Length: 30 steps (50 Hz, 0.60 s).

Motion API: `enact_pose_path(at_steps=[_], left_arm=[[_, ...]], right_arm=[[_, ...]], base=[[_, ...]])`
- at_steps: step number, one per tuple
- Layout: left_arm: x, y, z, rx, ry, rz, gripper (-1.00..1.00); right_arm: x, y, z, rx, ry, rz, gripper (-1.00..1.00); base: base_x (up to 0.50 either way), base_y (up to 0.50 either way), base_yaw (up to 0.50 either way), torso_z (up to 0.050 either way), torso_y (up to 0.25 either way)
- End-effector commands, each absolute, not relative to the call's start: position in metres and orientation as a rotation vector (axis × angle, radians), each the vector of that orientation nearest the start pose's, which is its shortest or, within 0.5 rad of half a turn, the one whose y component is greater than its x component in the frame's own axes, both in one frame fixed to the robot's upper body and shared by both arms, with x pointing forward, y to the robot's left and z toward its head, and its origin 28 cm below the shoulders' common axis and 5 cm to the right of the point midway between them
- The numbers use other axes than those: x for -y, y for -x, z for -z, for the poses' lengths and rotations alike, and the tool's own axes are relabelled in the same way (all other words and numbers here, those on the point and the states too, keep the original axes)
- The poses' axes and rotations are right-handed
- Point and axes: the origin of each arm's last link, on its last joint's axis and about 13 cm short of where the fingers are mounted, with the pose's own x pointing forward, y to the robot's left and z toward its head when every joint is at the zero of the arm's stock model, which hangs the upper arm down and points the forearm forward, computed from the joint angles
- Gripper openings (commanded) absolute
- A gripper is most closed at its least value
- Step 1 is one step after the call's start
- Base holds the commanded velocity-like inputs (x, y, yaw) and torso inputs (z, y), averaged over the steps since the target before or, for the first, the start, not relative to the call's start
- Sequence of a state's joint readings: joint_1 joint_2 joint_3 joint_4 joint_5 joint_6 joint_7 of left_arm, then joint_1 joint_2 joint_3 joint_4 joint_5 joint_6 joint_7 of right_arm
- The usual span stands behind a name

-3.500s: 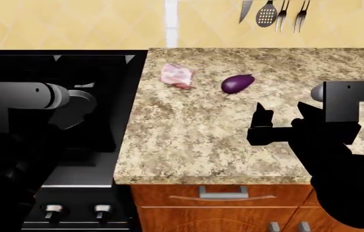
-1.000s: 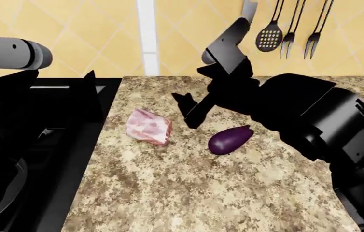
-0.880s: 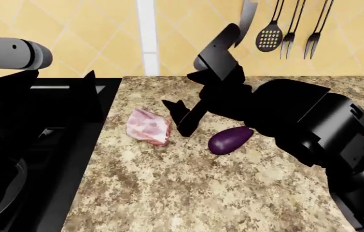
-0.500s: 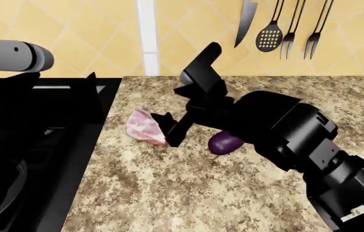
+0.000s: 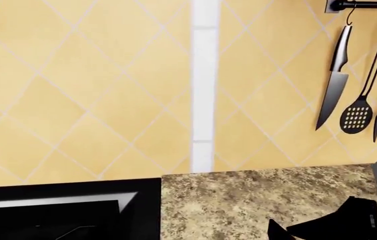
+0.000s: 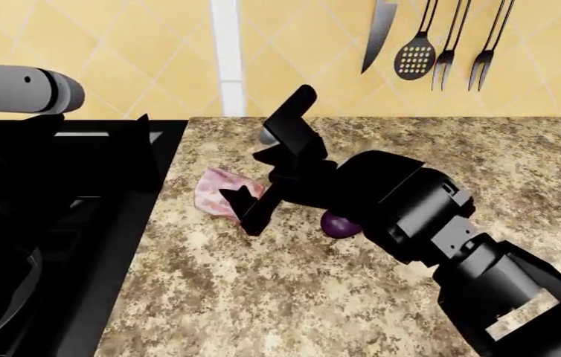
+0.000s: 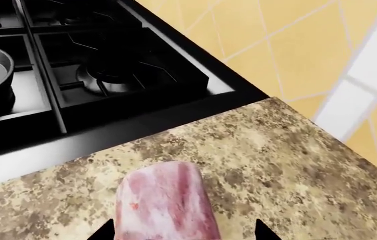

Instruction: Place both pans onto different burners. Then place the eggplant and the pork loin on different pans.

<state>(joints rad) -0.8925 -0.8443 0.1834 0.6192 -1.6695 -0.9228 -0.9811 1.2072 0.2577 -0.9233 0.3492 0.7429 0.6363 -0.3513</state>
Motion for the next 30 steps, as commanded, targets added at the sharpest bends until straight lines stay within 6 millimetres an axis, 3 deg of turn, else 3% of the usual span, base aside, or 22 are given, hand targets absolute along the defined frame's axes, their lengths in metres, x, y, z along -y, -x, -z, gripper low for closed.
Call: enact_pose_path(at_steps=[1,30], left_arm=[[-0.250,-0.205,-0.277,-0.007,0.002,0.101,1.00],[-0.253,-0.206,-0.271,-0.013,0.021,0.106,1.00]], right_arm=[[0.037,-0.370,-0.197,-0.262,0.306,-0.978,1.00],[0.026,-0.380,-0.168,-0.380,0.282,-0.969,1.00]], base=[[0.00,0.00,0.00,0.000,0.000],[0.00,0.00,0.00,0.000,0.000]])
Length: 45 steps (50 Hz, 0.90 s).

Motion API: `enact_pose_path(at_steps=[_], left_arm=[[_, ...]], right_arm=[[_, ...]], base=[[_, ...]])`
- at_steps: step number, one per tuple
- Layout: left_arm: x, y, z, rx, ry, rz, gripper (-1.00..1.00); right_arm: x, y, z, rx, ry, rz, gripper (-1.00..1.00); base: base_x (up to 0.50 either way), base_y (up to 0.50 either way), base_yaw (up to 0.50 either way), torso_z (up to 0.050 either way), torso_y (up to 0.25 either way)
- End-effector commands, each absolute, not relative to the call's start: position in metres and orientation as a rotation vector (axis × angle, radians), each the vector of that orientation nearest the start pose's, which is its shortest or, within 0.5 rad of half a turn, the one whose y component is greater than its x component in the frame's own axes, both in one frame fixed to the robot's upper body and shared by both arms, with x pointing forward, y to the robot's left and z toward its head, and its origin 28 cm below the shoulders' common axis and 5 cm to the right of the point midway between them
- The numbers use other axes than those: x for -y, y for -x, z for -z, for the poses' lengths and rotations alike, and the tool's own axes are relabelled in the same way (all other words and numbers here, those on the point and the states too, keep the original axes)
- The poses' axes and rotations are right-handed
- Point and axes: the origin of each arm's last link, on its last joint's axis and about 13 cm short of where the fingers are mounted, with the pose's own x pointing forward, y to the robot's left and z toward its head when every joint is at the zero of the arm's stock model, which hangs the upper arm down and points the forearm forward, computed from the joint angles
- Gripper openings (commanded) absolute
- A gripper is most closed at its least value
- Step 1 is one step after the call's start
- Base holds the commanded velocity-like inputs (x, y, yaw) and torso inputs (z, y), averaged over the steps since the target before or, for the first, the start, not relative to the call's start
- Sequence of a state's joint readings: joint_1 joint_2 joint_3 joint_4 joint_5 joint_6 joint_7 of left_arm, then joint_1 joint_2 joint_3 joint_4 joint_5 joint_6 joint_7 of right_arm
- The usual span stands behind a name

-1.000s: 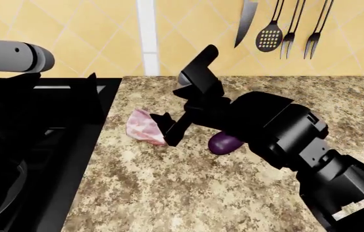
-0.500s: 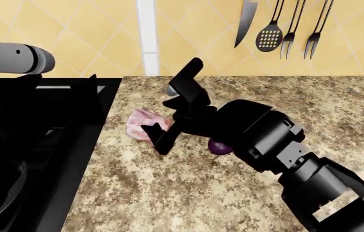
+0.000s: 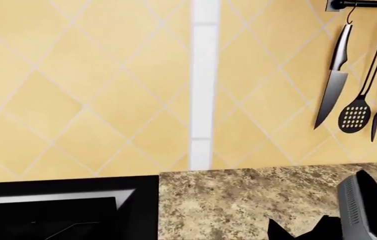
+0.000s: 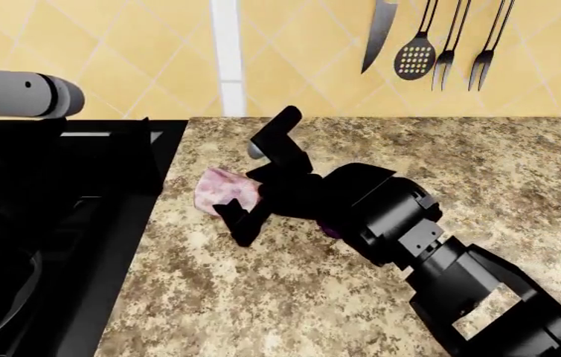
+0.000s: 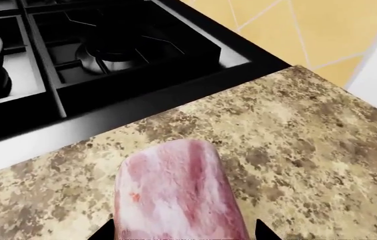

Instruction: Place both pans onto different burners. Then place the eggplant and the pork loin on different pans.

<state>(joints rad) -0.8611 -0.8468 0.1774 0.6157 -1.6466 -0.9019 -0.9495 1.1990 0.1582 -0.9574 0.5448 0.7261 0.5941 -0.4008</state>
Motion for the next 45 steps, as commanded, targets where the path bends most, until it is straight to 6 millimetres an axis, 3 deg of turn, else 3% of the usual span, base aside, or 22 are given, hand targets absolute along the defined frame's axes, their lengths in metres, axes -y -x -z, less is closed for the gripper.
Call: enact_pose_path(at_steps=[1,15,16,34,45], left_arm=[[-0.253,-0.206,-0.271,-0.013,0.021,0.106,1.00],[-0.253,-0.206,-0.271,-0.014,0.027,0.108,1.00],[-0.253,-0.206,-0.271,-0.015,0.028,0.108,1.00],[-0.255,-0.206,-0.268,-0.019,0.044,0.101,1.00],[-0.255,-0.206,-0.268,-0.018,0.044,0.097,1.00]], right_arm=[[0.025,-0.380,-0.167,-0.384,0.282,-0.972,1.00],[0.024,-0.383,-0.157,-0.445,0.277,-0.961,1.00],[0.024,-0.383,-0.157,-0.452,0.274,-0.957,-1.00],[0.030,-0.384,-0.166,-0.312,0.309,-0.831,-1.00],[0.047,-0.352,-0.221,-0.206,0.274,-0.713,-1.00]], base=[[0.00,0.00,0.00,0.000,0.000],[0.00,0.00,0.00,0.000,0.000],[0.00,0.00,0.00,0.000,0.000],[0.00,0.00,0.00,0.000,0.000],[0.00,0.00,0.00,0.000,0.000]])
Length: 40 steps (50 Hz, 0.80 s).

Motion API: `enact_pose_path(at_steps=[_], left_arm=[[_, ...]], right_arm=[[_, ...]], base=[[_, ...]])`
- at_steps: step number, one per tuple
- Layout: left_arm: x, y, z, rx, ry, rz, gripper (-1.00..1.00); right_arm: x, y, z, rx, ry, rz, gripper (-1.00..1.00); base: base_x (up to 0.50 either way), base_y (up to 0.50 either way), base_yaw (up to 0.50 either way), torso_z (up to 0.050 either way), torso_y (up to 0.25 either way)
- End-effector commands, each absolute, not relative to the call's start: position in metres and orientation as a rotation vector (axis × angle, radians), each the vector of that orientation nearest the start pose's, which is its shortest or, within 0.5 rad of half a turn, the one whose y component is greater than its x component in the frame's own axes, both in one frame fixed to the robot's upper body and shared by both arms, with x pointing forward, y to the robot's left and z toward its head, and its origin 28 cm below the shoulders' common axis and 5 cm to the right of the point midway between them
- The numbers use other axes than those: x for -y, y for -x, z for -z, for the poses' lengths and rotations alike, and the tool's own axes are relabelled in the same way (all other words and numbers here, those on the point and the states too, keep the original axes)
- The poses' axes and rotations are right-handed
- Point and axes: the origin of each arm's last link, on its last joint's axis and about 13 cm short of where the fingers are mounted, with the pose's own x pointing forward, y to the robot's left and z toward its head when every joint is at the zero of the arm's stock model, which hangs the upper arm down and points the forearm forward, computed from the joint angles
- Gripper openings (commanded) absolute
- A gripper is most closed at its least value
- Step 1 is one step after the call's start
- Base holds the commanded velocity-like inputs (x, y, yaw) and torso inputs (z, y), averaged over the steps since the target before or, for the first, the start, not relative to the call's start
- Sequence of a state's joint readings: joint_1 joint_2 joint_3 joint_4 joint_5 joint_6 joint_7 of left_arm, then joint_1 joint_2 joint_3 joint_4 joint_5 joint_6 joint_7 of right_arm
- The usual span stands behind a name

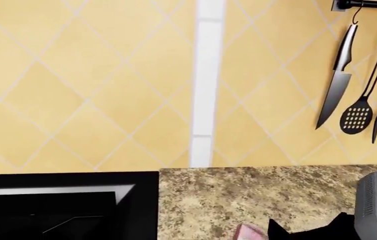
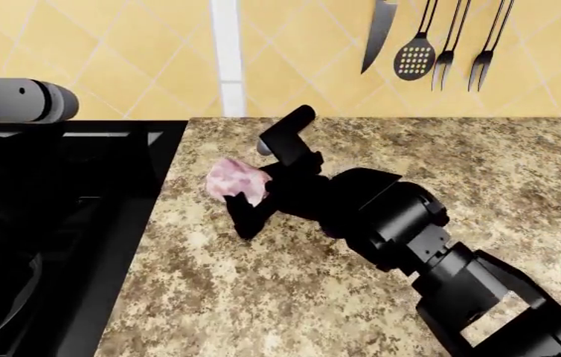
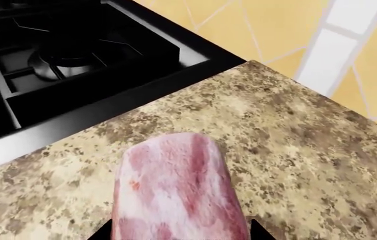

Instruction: Place both pans onto different burners. Then place the eggplant and the pork loin on different pans.

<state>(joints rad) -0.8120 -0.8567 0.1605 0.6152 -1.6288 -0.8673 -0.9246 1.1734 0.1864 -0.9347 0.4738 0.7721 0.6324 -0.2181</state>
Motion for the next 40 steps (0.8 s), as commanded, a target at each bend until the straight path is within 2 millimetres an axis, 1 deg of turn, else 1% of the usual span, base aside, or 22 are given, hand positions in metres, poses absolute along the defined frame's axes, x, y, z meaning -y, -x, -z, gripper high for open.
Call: enact_pose_path(at_steps=[1,5,8,12,16,23,28,34,36,40], left_arm=[[-0.255,-0.206,-0.269,-0.018,0.043,0.097,1.00],[-0.254,-0.206,-0.269,-0.018,0.042,0.098,1.00],[-0.254,-0.206,-0.268,-0.020,0.041,0.098,1.00],[-0.253,-0.208,-0.266,-0.036,0.032,0.098,1.00],[-0.250,-0.210,-0.266,-0.049,0.011,0.111,1.00],[-0.244,-0.218,-0.268,-0.067,-0.030,0.140,1.00],[-0.238,-0.226,-0.270,-0.081,-0.053,0.161,1.00],[-0.227,-0.236,-0.287,-0.104,-0.088,0.239,1.00],[-0.223,-0.240,-0.293,-0.110,-0.092,0.270,1.00],[-0.212,-0.246,-0.297,-0.129,-0.123,0.327,1.00]], right_arm=[[0.049,-0.348,-0.227,-0.193,0.275,-0.703,-1.00],[0.058,-0.338,-0.249,-0.147,0.272,-0.658,-1.00],[0.064,-0.332,-0.261,-0.111,0.250,-0.632,-1.00],[0.076,-0.328,-0.271,-0.078,0.220,-0.573,-1.00],[0.092,-0.323,-0.277,-0.068,0.195,-0.482,-1.00],[0.119,-0.308,-0.276,-0.058,0.181,-0.386,-1.00],[0.136,-0.288,-0.276,-0.035,0.176,-0.324,-1.00],[0.153,-0.269,-0.272,-0.013,0.169,-0.251,-1.00],[0.158,-0.265,-0.268,-0.013,0.161,-0.233,-1.00],[0.165,-0.261,-0.262,-0.018,0.153,-0.203,-1.00]], base=[[0.00,0.00,0.00,0.000,0.000],[0.00,0.00,0.00,0.000,0.000],[0.00,0.00,0.00,0.000,0.000],[0.00,0.00,0.00,0.000,0.000],[0.00,0.00,0.00,0.000,0.000],[0.00,0.00,0.00,0.000,0.001],[0.00,0.00,0.00,0.000,0.002],[0.00,0.00,0.00,0.000,0.000],[0.00,0.00,0.00,0.000,0.005],[0.00,0.00,0.00,0.000,0.000]])
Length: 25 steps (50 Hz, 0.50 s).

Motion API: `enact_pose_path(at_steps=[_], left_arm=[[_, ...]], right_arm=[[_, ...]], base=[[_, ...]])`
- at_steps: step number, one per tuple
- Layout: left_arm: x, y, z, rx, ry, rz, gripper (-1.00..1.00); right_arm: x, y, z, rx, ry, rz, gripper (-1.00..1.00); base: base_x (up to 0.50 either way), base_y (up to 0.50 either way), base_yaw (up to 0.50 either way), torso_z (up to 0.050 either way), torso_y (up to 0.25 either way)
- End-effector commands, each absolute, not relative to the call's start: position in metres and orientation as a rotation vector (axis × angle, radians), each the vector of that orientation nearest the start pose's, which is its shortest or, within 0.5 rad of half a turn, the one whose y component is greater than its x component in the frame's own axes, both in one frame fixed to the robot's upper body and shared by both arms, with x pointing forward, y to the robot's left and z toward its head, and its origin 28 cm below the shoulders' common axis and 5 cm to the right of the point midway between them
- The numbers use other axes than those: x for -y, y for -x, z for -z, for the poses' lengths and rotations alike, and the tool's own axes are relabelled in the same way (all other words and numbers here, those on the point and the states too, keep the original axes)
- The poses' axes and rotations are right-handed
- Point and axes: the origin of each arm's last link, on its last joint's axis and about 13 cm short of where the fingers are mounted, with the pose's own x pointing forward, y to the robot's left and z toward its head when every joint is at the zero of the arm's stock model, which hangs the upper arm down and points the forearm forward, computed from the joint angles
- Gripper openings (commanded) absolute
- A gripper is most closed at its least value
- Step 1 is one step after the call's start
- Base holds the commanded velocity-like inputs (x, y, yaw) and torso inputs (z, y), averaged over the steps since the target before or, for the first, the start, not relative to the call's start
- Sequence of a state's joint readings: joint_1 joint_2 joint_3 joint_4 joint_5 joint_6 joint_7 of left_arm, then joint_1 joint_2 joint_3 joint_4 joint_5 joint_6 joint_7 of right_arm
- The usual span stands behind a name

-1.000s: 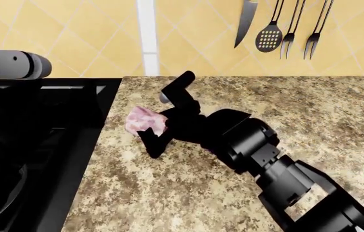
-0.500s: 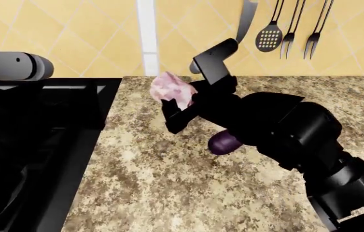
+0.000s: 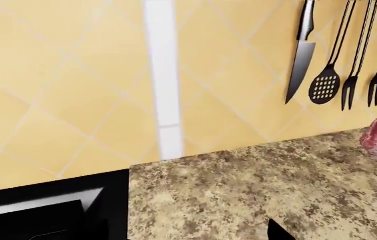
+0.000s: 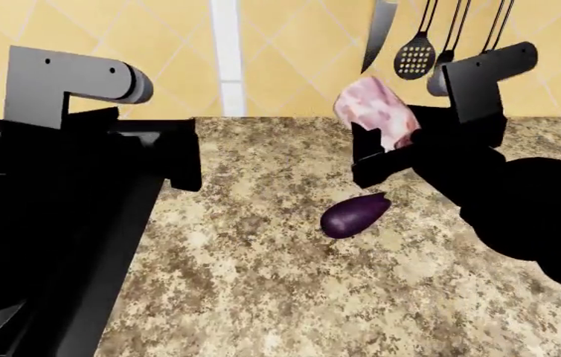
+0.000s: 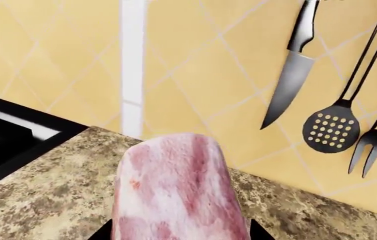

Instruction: Place both pans onto different burners. Then place the eggplant and the pork loin on different pans.

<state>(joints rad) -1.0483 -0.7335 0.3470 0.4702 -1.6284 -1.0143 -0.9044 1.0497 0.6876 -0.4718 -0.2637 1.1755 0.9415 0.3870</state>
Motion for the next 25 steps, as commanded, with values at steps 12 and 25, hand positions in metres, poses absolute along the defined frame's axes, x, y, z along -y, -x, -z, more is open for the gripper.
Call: enact_pose_path(at_steps=[12,25], left_arm=[[-0.186,-0.257,-0.299,-0.181,-0.207,0.436,1.00],[-0.157,-0.265,-0.293,-0.200,-0.210,0.541,1.00]], right_arm=[[0.183,-0.261,-0.254,-0.030,0.126,-0.104,-1.00],[0.188,-0.259,-0.254,-0.034,0.127,-0.061,-1.00]], base=[[0.00,0.00,0.00,0.000,0.002],[0.00,0.00,0.00,0.001,0.001]])
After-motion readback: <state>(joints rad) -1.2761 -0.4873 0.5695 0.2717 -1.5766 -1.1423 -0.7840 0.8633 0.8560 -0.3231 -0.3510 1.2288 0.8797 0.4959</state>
